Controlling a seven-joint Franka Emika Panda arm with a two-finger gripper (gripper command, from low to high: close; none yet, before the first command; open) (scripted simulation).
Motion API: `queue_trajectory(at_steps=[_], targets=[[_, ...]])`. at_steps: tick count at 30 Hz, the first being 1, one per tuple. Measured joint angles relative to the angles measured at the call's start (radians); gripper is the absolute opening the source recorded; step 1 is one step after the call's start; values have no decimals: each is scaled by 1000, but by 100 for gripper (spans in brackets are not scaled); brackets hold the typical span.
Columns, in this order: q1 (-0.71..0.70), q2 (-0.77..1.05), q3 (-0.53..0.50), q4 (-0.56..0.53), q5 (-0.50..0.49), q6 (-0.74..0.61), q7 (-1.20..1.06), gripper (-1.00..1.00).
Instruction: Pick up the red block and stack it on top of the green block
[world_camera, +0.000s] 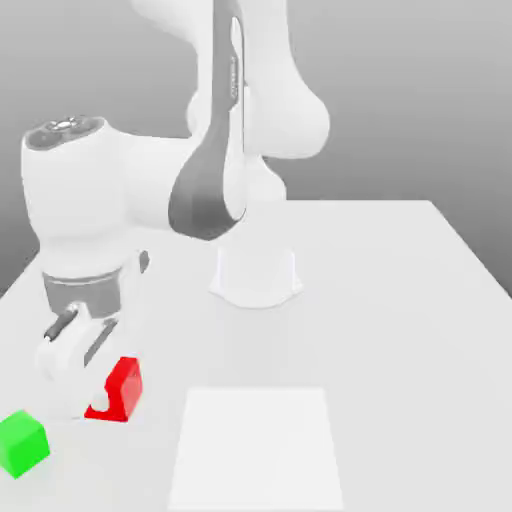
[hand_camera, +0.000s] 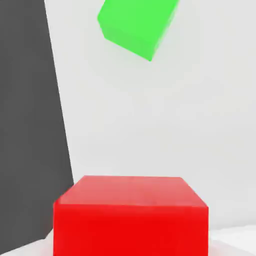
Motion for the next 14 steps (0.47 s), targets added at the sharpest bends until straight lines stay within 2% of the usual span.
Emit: queue_trajectory(at_steps=[6, 10, 11, 14], targets=[[-65, 70, -104, 97, -16, -42, 116, -100], [-74, 194, -113, 114, -9, 64, 122, -100], [-74, 215, -112, 115, -7, 84, 122, 100], [-74, 215, -112, 115, -7, 84, 122, 100]])
